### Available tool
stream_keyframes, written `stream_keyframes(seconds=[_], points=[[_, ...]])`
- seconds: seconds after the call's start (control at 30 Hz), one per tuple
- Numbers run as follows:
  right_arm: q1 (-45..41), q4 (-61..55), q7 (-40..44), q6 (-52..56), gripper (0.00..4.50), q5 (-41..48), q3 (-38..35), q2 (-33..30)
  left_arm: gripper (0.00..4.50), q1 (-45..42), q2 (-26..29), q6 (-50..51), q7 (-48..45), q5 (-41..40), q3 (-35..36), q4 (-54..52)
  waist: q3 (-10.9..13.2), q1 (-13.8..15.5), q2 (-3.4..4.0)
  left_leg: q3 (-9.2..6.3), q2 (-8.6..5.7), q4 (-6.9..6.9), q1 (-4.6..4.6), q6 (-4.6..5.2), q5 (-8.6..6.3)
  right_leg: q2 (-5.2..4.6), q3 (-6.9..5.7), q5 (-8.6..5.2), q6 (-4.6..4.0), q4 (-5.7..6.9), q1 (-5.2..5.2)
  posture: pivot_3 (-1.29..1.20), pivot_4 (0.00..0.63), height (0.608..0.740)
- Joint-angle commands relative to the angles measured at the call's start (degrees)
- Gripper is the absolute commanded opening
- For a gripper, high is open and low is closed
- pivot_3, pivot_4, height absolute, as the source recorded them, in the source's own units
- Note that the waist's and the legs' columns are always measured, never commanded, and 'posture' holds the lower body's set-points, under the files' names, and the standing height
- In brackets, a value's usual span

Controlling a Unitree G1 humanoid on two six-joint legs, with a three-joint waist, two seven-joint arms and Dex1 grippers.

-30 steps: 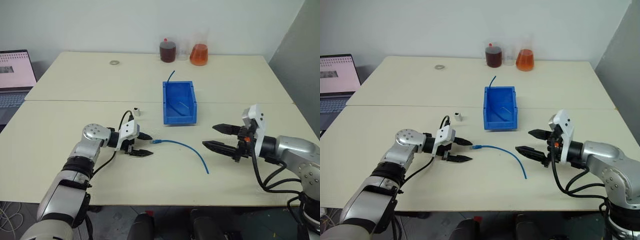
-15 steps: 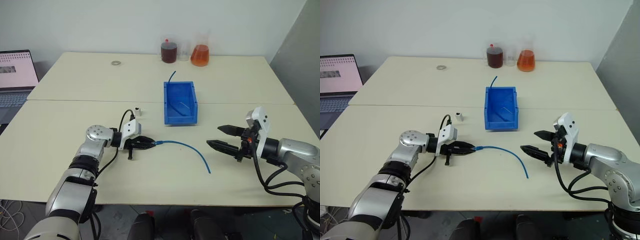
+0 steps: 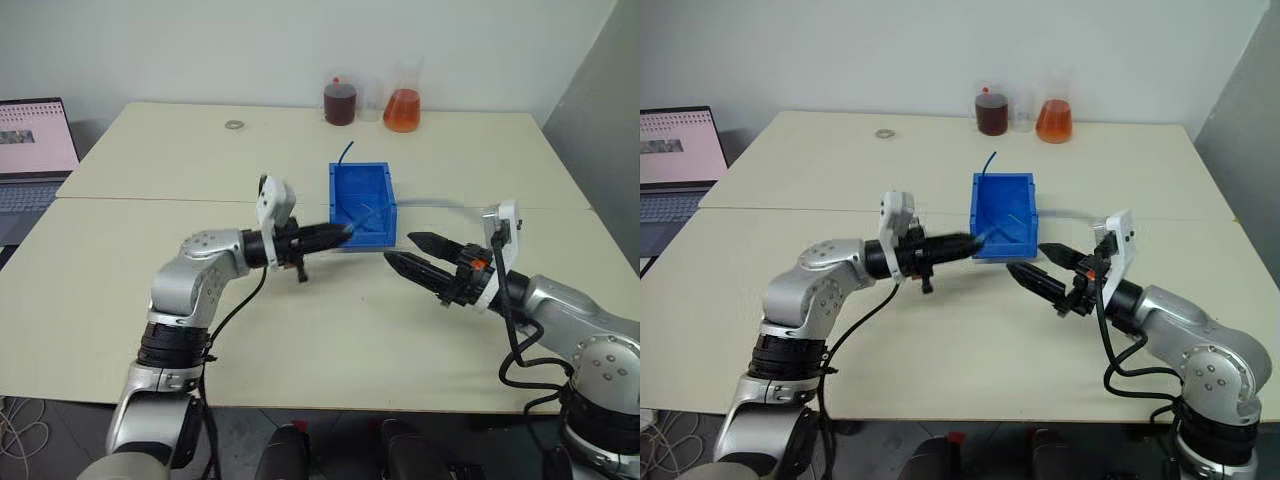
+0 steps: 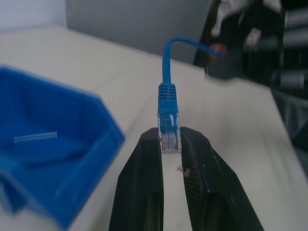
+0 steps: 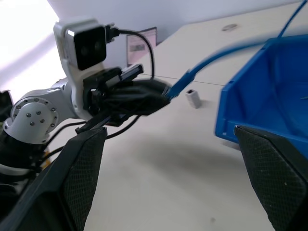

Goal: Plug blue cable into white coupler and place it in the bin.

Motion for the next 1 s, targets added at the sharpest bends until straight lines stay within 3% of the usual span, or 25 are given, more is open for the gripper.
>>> stream_keyframes(seconds=[0.03, 0.2, 0.4, 0.77, 0.8, 1.0], points=[[-1.68, 0.75, -1.93, -0.45, 4.5, 6.94, -0.92, -0.76, 0.25, -2.75, -2.49, 8.27, 7.09, -7.9, 3.96, -5.62, 0.0, -0.03, 0.0, 0.0, 0.0, 0.0, 0.01, 0.0, 0.0, 0.01, 0.0, 0.0, 0.0, 0.0, 0.0, 0.0, 0.15, 0.74], [-6.71, 9.79, -0.13, -1.6, 4.5, 9.7, -0.67, -2.4, 0.25, -3.19, -2.3, 17.01, 8.21, -17.38, 5.99, -7.37, 0.0, -0.32, 0.0, 0.08, 0.0, -0.01, 0.07, 0.0, 0.01, 0.04, 0.05, 0.0, 0.0, 0.05, -0.01, 0.0, 0.15, 0.74], [-10.52, 14.61, -0.71, -0.06, 4.5, 20.5, -0.87, -4.24, 0.25, -1.52, -0.36, 22.7, 8.19, -24.67, 6.35, -9.25, 0.0, -0.38, 0.01, 0.08, 0.01, -0.04, 0.07, 0.01, 0.01, 0.05, 0.05, -0.01, -0.01, 0.05, -0.03, 0.0, 0.15, 0.74], [-11.17, 15.36, -3.01, -0.66, 4.5, 31.44, 3.56, -8.26, 0.25, 0.84, 1.08, 21.59, 8.62, -26.45, 4.94, -10.09, 0.0, -0.14, 0.01, 0.11, 0.01, -0.04, 0.01, 0.01, 0.01, 0.04, 0.08, -0.01, -0.01, -0.05, -0.06, 0.0, 0.15, 0.74], [-11.18, 15.55, -3.02, -0.97, 4.12, 31.62, 3.9, -8.56, 0.25, 0.98, 1.09, 21.53, 8.61, -26.51, 4.85, -10.25, 0.0, -0.14, 0.01, 0.11, 0.02, -0.04, 0.01, 0.01, 0.01, 0.04, 0.06, -0.01, -0.01, -0.06, -0.06, 0.0, 0.15, 0.74], [-11.3, 16.25, -2.53, -1.99, 3.03, 32.12, 5.09, -9.87, 0.25, 1.21, 1.04, 21.32, 8.79, -26.74, 4.71, -10.57, 0.01, -0.08, 0.01, 0.12, 0.01, -0.04, -0.01, 0.01, 0.01, 0.04, 0.07, -0.01, 0.0, -0.08, -0.06, 0.0, 0.15, 0.74]])
